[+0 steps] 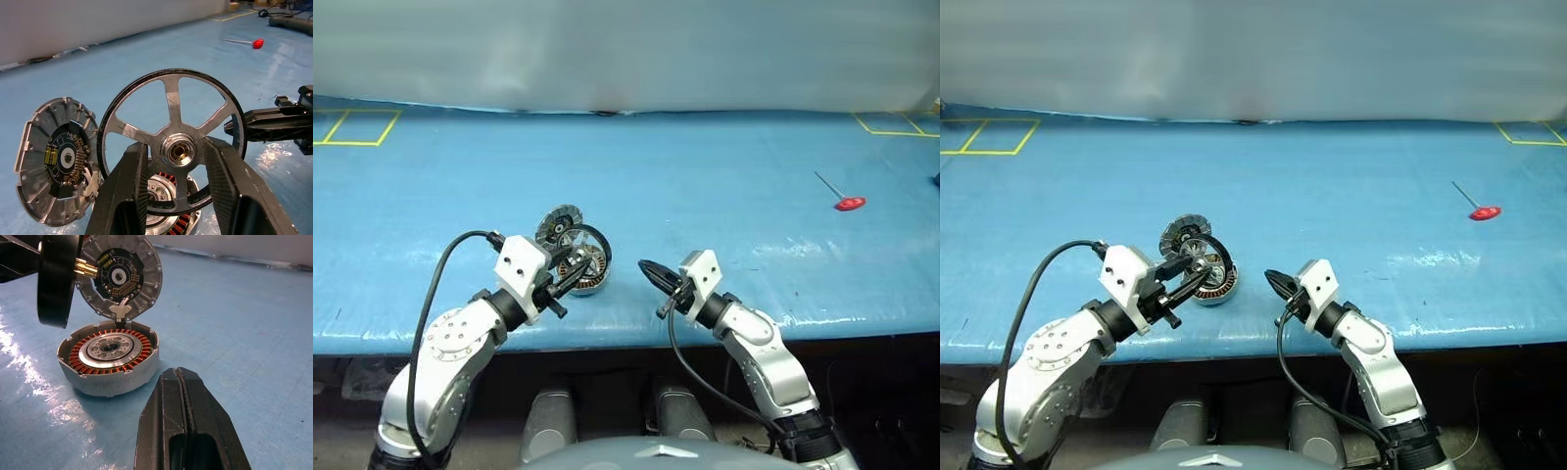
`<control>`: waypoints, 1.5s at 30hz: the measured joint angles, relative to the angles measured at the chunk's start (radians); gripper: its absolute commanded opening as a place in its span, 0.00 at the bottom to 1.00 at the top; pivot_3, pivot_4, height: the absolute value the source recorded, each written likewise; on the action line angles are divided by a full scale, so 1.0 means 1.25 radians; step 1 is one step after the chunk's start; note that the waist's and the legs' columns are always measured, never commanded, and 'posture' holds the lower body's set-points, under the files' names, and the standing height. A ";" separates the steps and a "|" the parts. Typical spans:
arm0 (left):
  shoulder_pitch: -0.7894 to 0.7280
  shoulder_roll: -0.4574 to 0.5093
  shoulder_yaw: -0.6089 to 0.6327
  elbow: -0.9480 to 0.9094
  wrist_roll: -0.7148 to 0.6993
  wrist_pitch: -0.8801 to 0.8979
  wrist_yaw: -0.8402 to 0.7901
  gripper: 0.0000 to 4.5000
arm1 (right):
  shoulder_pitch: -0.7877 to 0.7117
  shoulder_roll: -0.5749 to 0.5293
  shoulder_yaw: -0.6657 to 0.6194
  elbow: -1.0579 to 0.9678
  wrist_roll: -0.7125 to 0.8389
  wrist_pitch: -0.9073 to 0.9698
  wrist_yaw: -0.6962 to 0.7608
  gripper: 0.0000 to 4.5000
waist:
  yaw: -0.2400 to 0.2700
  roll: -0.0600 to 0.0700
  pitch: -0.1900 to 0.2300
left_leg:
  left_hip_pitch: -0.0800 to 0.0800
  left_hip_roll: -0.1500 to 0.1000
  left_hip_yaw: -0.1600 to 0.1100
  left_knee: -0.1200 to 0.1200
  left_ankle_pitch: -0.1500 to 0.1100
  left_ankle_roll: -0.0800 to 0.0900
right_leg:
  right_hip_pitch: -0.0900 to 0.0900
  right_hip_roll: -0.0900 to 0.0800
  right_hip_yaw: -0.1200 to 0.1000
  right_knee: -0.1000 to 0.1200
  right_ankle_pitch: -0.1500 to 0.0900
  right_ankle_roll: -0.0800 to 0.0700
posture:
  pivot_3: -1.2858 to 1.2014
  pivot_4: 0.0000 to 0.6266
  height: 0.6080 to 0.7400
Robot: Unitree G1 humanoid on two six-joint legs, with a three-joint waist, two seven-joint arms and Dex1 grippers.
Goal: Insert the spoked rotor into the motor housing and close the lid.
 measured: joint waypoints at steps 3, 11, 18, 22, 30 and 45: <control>0.012 -0.004 -0.007 0.028 0.027 -0.009 0.016 0.31 | 0.004 0.004 0.005 0.005 0.000 0.000 0.007 0.00 | 0.000 0.000 0.000 | 0.000 0.000 0.000 0.000 0.000 0.000 | -0.001 0.000 0.000 0.000 0.000 0.000 | 0.52 0.24 1.00; -0.022 -0.015 0.002 0.039 -0.017 0.073 0.017 0.31 | 0.004 0.008 0.006 0.011 0.000 -0.002 0.018 0.00 | 0.000 0.000 0.000 | 0.000 0.000 0.000 0.000 0.000 0.000 | -0.001 -0.001 0.000 0.000 0.000 0.000 | 0.52 0.24 1.00; -0.122 0.003 0.046 0.048 -0.101 0.201 0.000 0.31 | 0.005 0.022 0.009 0.012 -0.003 -0.002 0.017 0.00 | 0.000 0.000 0.000 | 0.000 0.000 0.000 0.000 0.000 0.000 | -0.001 -0.001 -0.001 -0.001 0.000 0.000 | 0.52 0.24 1.00; -0.177 0.009 0.075 0.052 -0.140 0.288 0.009 0.31 | 0.005 0.025 0.012 0.013 -0.004 -0.010 0.017 0.00 | 0.000 0.000 0.000 | -0.001 -0.001 0.000 -0.001 0.000 0.000 | 0.000 -0.001 0.000 -0.001 0.000 0.000 | 0.52 0.24 1.00; -0.208 0.041 0.080 0.051 -0.174 0.400 0.020 0.31 | -0.008 0.016 0.026 0.052 -0.008 -0.038 0.053 0.00 | -0.001 0.000 0.001 | 0.000 -0.001 0.000 -0.001 0.000 0.000 | 0.000 -0.001 0.000 0.000 0.000 0.000 | 0.52 0.24 1.00; -0.258 0.055 0.078 0.052 -0.198 0.480 0.020 0.31 | -0.048 0.005 0.066 0.131 -0.018 -0.054 0.117 0.00 | -0.001 0.000 0.001 | -0.001 -0.001 0.000 -0.002 0.000 0.000 | 0.000 -0.001 0.000 -0.001 0.000 0.000 | 0.52 0.24 1.00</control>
